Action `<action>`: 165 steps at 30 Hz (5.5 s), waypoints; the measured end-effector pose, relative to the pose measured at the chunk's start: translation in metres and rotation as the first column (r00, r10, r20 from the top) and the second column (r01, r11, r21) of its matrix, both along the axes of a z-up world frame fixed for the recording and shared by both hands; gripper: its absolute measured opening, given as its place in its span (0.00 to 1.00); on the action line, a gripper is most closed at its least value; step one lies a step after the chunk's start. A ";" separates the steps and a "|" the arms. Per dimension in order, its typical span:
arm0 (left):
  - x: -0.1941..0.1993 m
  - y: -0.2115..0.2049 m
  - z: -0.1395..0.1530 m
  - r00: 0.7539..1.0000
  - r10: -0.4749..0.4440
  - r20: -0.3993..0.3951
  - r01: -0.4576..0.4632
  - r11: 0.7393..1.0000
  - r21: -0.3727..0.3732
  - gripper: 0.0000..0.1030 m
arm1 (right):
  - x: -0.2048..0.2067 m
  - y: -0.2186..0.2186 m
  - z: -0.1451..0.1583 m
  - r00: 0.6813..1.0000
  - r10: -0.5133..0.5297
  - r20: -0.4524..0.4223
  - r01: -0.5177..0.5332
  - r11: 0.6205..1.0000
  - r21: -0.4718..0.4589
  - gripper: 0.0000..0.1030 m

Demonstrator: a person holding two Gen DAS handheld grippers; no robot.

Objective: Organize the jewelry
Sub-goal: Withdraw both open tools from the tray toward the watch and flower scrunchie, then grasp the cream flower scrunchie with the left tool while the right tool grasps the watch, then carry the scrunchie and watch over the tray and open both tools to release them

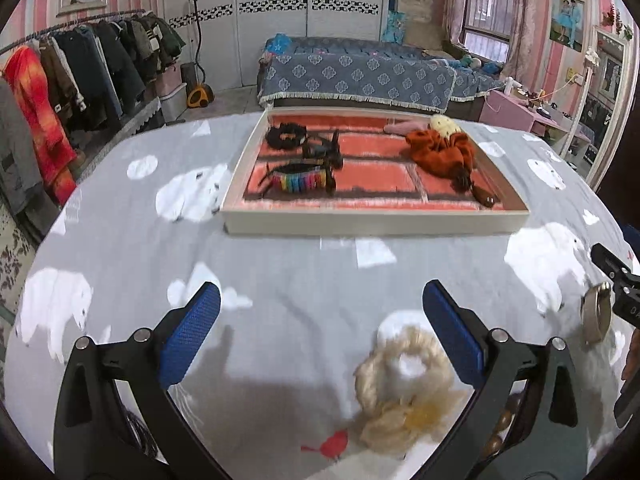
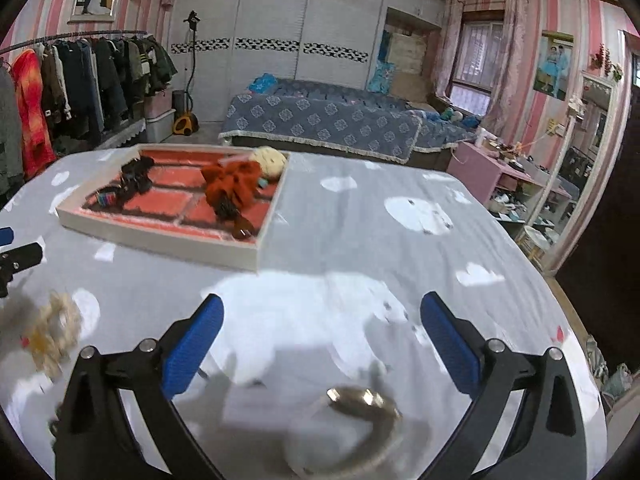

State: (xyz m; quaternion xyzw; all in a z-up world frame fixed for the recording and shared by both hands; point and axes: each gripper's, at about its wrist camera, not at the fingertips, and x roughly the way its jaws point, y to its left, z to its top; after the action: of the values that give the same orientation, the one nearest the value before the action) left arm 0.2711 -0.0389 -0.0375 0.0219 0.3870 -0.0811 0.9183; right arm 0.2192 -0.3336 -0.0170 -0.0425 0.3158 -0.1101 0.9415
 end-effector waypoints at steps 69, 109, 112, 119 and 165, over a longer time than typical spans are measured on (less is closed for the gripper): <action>-0.027 -0.019 -0.046 0.986 -0.103 -0.131 0.107 0.994 0.022 0.25 | -0.015 -0.050 -0.057 0.974 0.040 -0.222 0.002 0.983 0.185 0.30; 0.021 -0.015 0.049 0.992 -0.109 0.068 0.111 0.993 -0.033 0.06 | 0.057 -0.009 0.014 0.994 0.102 -0.041 -0.091 0.974 0.206 0.16; 0.041 -0.017 0.064 0.990 -0.103 0.095 0.108 0.993 -0.050 0.06 | 0.080 0.002 0.021 0.993 0.113 -0.034 -0.103 0.972 0.212 0.16; 0.091 -0.022 0.073 0.987 -0.090 0.130 0.096 0.994 -0.042 0.06 | 0.132 0.029 0.021 0.991 0.131 -0.035 -0.121 0.970 0.212 0.16; 0.156 0.000 -0.027 1.000 0.012 -0.001 -0.012 0.997 0.072 0.08 | 0.181 0.054 -0.038 0.992 0.077 -0.103 -0.057 0.981 0.183 0.16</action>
State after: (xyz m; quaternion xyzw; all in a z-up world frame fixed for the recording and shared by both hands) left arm 0.4267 -0.0389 -0.0646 0.0527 0.3905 -0.0614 0.9170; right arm 0.4001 -0.2797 -0.0554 0.0262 0.3741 -0.0468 0.9258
